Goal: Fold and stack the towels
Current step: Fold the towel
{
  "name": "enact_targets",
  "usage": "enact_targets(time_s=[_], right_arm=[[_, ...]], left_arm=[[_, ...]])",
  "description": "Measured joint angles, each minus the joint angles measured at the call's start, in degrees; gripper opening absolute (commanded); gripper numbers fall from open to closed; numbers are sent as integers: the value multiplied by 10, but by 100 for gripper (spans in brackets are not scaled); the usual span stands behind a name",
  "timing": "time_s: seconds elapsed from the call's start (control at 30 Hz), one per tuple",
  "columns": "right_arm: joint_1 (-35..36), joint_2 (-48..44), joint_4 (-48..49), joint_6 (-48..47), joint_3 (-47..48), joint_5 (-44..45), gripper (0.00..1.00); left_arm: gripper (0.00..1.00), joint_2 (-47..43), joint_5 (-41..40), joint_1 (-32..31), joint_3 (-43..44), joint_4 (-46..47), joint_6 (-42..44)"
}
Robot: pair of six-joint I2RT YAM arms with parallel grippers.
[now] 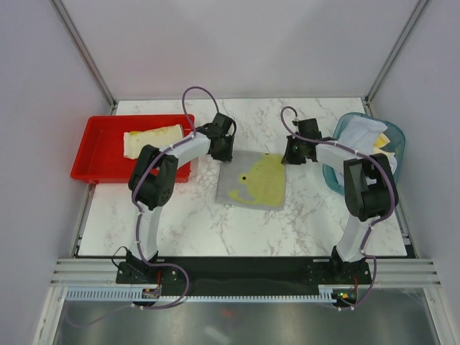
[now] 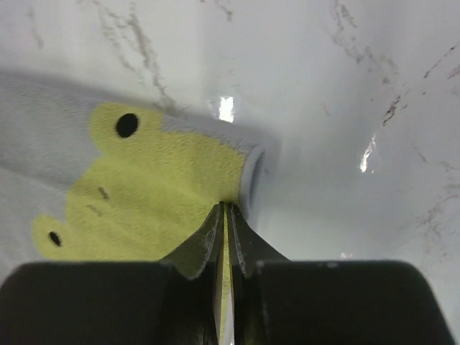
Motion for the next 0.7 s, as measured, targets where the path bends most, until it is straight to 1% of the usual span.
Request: enact_targets(time_s=[0.1, 0.27, 0.37, 0.4, 0.47, 0.5, 0.57, 0.6, 0.7], right_arm=[[-5, 38, 2, -9, 9, 9, 12], [-8, 46, 17, -18, 16, 15, 14], [-7, 46, 17, -26, 17, 19, 17], [-6, 46, 17, -30, 18, 19, 20], [-7, 46, 13, -39, 23, 19, 25], [-7, 46, 11, -46, 25, 16, 31], [-7, 45, 6, -59, 30, 3, 39], [-8, 43, 2, -66, 33, -4, 48], [-13, 43, -16, -89, 53, -37, 55]], left_arm=[[35, 19, -1, 8, 20, 0, 0], [37, 34, -2, 18, 43, 3, 0], [41, 35, 0, 18, 45, 3, 0], [45, 35, 1, 18, 45, 3, 1], [48, 34, 4, 18, 46, 3, 3], [51, 34, 10, 18, 46, 3, 6], [53, 32, 13, 18, 46, 2, 15], [55, 31, 13, 18, 46, 1, 23], [55, 29, 14, 21, 59, -4, 55]])
